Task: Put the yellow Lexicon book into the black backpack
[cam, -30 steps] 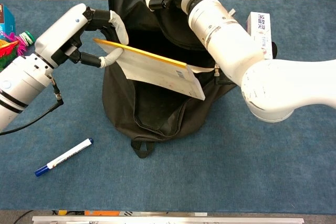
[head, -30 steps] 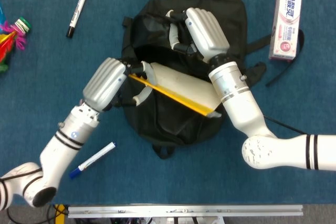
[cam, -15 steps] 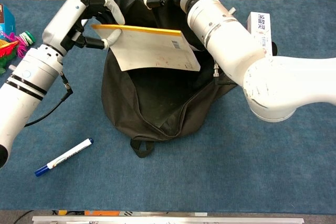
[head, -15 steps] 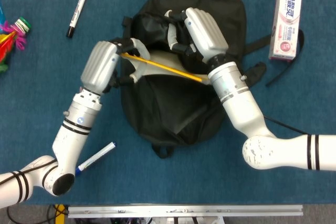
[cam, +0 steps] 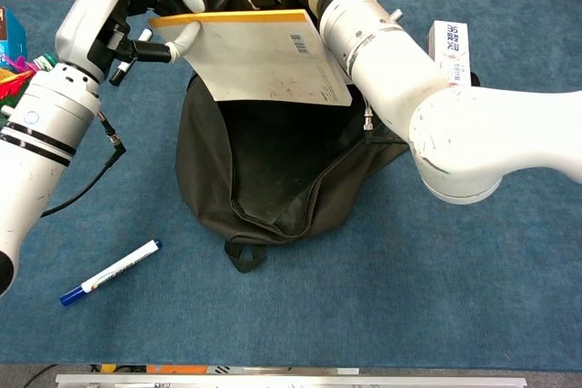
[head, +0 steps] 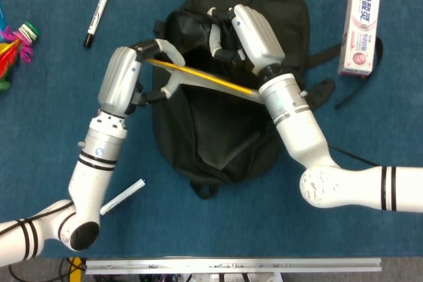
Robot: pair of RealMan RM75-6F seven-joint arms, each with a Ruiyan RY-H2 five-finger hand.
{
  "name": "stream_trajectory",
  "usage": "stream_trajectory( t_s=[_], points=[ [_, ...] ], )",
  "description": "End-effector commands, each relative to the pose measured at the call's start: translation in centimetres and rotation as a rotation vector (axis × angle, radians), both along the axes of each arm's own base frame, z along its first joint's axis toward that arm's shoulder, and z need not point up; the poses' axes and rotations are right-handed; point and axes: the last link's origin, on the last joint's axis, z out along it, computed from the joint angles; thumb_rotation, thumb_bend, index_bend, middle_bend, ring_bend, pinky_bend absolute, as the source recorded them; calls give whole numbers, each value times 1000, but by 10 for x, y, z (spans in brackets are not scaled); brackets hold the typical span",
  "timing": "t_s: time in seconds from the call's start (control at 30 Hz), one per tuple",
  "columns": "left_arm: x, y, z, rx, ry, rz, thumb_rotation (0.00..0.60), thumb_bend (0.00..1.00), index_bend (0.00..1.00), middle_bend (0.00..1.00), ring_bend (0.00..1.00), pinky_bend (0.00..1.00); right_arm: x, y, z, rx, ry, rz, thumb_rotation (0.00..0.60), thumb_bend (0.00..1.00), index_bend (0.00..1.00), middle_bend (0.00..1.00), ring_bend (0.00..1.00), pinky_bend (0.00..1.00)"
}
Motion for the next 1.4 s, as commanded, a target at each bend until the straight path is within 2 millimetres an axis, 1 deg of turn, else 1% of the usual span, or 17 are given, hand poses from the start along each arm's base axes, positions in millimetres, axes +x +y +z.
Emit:
stream_trajectory(
  t_s=[0.03,0.2,0.33,0.43,0.6,0.9,1.03,1.2,1.4],
  points=[
    [10,-3,-5,-35,-19,-14,600,382,607,546,496,499,1,-3,-1,1,-9,-11,600,719,744,696,685,825],
    [20,-7,-8,-45,-21,-39,600,382,606,546,496,499,2,-5,-1,3,-24,-20,600,719,744,696,686,825],
    [21,-5,-16,-24,6,-45,600,382,605,546,496,499,4,-4,0,9,-41,-15,600,719,744,696,687,825],
    [15,-1,-26,-2,35,-35,600,382,605,546,498,499,4,-3,4,7,-48,-12,600,719,744,696,688,825],
    [3,0,-40,35,110,-41,600,382,605,547,499,499,2,-1,9,4,-53,-5,600,719,744,696,688,825],
    [-14,0,-51,134,261,-80,600,382,606,547,503,499,3,2,14,5,-76,1,600,718,744,696,688,825],
    [-21,0,-57,151,306,-84,600,382,606,548,504,498,3,2,16,7,-83,0,600,719,744,696,689,825],
    [-22,1,-65,166,350,-59,600,382,606,549,505,499,6,4,15,16,-103,-4,600,719,744,696,692,825],
    [-14,1,-75,135,374,-73,600,382,606,549,507,499,9,6,14,21,-118,-2,600,719,744,695,692,825]
  ],
)
